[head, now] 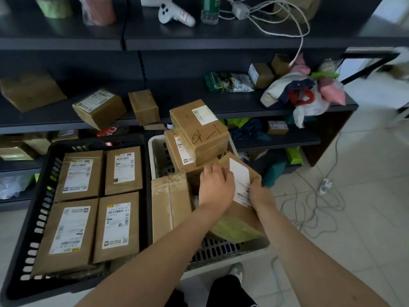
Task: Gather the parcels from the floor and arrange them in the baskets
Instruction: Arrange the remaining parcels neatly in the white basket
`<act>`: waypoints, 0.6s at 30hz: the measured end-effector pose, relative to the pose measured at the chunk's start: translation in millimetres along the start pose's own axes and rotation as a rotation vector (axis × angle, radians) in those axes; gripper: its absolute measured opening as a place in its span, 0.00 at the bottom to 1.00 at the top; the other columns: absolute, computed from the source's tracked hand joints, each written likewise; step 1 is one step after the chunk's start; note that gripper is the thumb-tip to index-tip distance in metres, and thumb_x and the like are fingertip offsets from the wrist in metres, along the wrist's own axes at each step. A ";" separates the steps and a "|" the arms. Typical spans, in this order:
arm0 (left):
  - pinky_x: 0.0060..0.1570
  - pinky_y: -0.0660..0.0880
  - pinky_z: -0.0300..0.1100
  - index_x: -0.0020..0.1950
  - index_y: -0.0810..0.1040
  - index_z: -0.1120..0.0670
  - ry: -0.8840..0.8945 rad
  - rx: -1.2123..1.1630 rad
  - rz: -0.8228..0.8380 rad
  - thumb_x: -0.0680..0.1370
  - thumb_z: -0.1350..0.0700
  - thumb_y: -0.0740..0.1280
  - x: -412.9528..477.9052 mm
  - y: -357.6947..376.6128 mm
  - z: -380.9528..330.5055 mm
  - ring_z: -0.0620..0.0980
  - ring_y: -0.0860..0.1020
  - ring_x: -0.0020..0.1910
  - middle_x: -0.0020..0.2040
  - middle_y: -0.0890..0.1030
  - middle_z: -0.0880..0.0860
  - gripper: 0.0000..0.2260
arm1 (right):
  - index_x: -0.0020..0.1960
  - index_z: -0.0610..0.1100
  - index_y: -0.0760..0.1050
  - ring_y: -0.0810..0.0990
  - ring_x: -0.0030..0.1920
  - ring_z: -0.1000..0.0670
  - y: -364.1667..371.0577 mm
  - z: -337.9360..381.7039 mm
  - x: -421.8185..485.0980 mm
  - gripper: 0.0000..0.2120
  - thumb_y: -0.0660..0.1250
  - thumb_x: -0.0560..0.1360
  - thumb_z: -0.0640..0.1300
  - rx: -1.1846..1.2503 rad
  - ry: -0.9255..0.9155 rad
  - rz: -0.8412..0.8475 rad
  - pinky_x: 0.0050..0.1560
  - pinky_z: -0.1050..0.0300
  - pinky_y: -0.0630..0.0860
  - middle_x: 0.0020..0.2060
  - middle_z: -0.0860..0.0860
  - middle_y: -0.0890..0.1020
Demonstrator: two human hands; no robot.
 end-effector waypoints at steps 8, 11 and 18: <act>0.51 0.74 0.43 0.51 0.77 0.50 0.153 -0.154 -0.082 0.76 0.53 0.65 -0.7 -15.7 -23.4 0.47 0.75 0.50 0.50 0.75 0.47 0.05 | 0.73 0.39 0.67 0.71 0.69 0.38 -41.3 22.1 -4.4 0.39 0.41 0.80 0.67 0.102 0.027 -0.049 0.70 0.45 0.65 0.70 0.38 0.72; 0.56 0.75 0.45 0.53 0.76 0.50 0.210 -0.257 -0.137 0.75 0.50 0.67 4.1 -30.8 -48.0 0.47 0.75 0.53 0.50 0.74 0.45 0.08 | 0.75 0.39 0.64 0.69 0.71 0.39 -73.6 62.5 -11.4 0.36 0.43 0.81 0.64 0.085 -0.073 -0.118 0.71 0.47 0.64 0.73 0.39 0.69; 0.62 0.73 0.46 0.57 0.75 0.48 0.185 -0.634 -0.263 0.80 0.53 0.61 40.0 -102.7 -101.6 0.40 0.74 0.53 0.56 0.71 0.45 0.07 | 0.77 0.39 0.60 0.66 0.73 0.39 -124.4 187.6 -37.7 0.33 0.49 0.81 0.60 0.111 -0.386 -0.229 0.70 0.51 0.63 0.75 0.40 0.66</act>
Point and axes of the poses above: each hand's wrist, its own x-axis towards the middle knuckle, its own y-axis out of the palm, z = x × y, the point moved 1 cm from there along x, towards the middle knuckle
